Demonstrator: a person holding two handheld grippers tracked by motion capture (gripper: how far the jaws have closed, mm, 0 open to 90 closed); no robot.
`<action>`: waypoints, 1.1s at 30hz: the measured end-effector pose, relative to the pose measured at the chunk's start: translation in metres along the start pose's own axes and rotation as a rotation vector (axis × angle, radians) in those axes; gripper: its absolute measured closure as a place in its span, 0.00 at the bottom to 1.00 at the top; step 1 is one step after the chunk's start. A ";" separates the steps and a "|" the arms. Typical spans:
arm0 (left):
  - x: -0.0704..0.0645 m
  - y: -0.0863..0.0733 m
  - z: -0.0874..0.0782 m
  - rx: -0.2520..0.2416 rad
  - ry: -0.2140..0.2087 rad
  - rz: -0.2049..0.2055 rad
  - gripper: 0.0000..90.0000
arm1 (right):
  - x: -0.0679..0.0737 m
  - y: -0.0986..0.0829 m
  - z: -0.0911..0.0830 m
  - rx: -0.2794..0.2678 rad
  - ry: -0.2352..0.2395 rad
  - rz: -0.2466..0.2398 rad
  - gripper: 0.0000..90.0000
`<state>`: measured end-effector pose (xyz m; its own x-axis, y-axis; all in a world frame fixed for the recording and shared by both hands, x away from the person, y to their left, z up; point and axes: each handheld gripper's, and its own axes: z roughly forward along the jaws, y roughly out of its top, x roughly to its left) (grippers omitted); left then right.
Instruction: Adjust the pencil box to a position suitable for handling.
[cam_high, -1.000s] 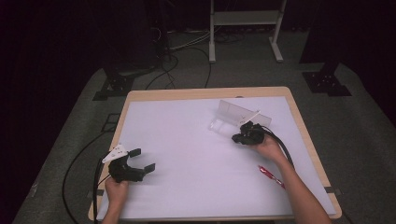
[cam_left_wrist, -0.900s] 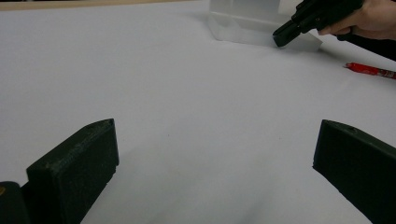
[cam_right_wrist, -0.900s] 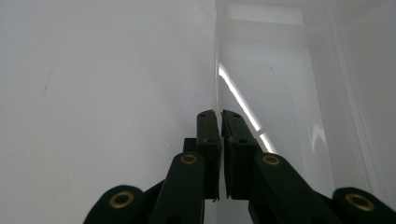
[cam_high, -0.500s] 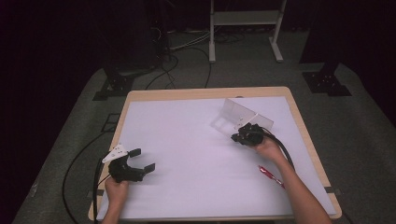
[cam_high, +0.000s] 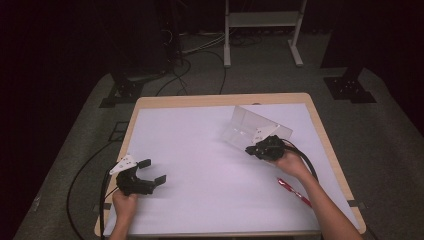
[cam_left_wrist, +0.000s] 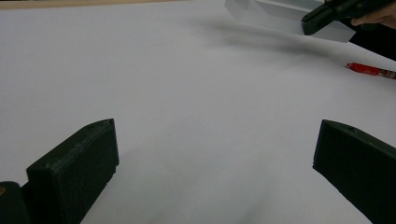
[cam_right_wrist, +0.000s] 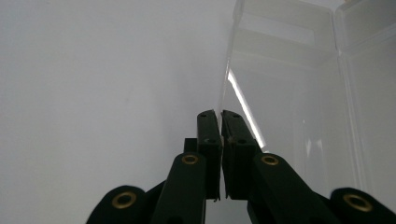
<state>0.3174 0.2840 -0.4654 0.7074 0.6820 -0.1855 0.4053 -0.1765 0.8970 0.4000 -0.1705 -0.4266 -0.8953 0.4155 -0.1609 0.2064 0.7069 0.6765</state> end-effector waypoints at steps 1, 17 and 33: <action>0.000 0.000 0.000 0.000 0.000 0.000 0.00 | 0.000 0.000 0.000 0.000 0.000 0.000 0.96; 0.000 0.000 0.000 0.002 0.001 -0.001 0.00 | 0.046 0.001 -0.001 -0.033 0.128 -0.059 0.96; 0.000 0.000 0.000 0.002 0.001 -0.002 0.00 | 0.069 -0.003 0.009 -0.036 0.221 -0.062 0.96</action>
<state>0.3176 0.2842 -0.4654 0.7065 0.6827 -0.1866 0.4077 -0.1770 0.8958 0.3414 -0.1389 -0.4461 -0.9713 0.2336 -0.0450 0.1372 0.7045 0.6963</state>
